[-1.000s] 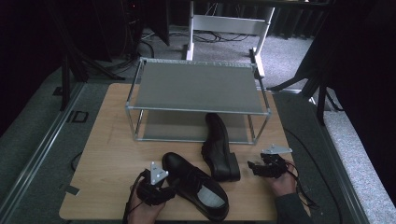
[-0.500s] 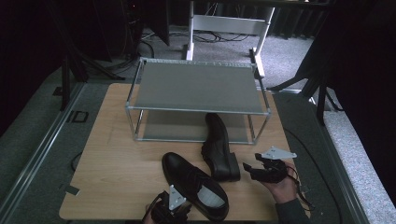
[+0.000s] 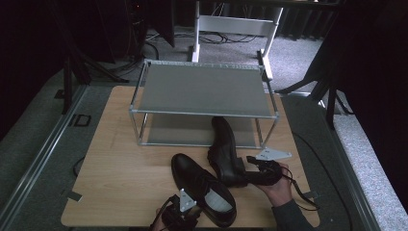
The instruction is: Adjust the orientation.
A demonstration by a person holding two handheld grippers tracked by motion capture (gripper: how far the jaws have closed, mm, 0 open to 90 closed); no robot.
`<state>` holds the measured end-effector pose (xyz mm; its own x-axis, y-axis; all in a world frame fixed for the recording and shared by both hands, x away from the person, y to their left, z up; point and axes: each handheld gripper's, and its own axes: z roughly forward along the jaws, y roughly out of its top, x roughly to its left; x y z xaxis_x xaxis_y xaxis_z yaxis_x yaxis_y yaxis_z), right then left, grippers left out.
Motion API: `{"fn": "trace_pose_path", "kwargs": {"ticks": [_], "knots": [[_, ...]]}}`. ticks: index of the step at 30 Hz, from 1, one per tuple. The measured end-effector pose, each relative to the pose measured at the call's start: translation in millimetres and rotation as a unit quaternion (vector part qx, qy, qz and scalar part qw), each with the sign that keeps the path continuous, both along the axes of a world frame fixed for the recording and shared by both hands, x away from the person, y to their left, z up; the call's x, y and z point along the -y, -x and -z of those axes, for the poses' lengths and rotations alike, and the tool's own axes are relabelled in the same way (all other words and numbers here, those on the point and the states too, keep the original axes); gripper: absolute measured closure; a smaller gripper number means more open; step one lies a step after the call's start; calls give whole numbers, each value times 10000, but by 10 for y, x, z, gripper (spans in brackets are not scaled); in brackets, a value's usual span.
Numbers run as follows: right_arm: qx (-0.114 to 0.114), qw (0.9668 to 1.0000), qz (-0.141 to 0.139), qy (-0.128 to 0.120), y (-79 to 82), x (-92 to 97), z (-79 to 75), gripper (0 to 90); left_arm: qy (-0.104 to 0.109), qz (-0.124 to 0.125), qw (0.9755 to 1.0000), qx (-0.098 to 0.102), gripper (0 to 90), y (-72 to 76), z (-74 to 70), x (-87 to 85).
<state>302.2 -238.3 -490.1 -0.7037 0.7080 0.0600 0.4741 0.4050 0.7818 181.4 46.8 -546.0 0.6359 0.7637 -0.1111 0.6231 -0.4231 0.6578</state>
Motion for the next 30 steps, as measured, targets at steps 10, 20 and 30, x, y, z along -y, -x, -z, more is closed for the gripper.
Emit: {"fn": "trace_pose_path", "kwargs": {"ticks": [10, 20, 30], "knots": [[22, 10000, 26, 38, -24, 21, -11, 366, 67, -14, 10000, 6, 598, -47, 10, 44], [40, 10000, 44, 39, -22, 15, -7, 369, 45, 39, 9999, 131, 559, -50, 36, 7], [-54, 10000, -47, 64, -36, -29, 29, 371, -82, -244, 9993, 272, 541, -77, 4, -180]]}}
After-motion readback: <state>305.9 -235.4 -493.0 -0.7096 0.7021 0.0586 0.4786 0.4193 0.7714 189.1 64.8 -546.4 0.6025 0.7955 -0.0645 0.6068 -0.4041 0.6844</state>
